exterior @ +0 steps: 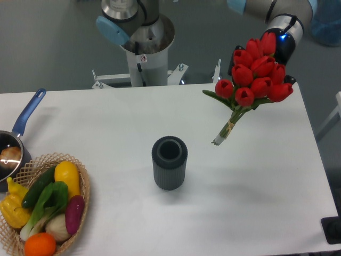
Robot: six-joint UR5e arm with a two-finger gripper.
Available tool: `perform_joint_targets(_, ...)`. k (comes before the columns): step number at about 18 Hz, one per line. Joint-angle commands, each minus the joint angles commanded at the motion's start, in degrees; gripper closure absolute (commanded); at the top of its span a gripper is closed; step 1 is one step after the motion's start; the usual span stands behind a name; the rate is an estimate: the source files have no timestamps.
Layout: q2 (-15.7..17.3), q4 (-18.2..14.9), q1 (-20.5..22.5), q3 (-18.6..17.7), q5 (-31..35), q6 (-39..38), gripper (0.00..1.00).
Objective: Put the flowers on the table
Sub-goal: 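Lift the red tulip bouquet upward and away from the vase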
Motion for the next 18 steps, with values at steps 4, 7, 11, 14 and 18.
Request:
perform_joint_targets(4,0.00,0.26,0.79,-0.44,0.00,0.44,0.44)
perform_joint_targets(7,0.00,0.35,1.58,-0.35,0.26,0.44,0.44)
perform_joint_targets(11,0.09,0.35,3.51,0.70,5.61,1.84,0.44)
perform_joint_targets(14,0.09,0.35,5.09,2.10,11.93,2.28,0.44)
perform_joint_targets(18,0.35,0.35,7.29,3.95,23.97,5.35,0.44)
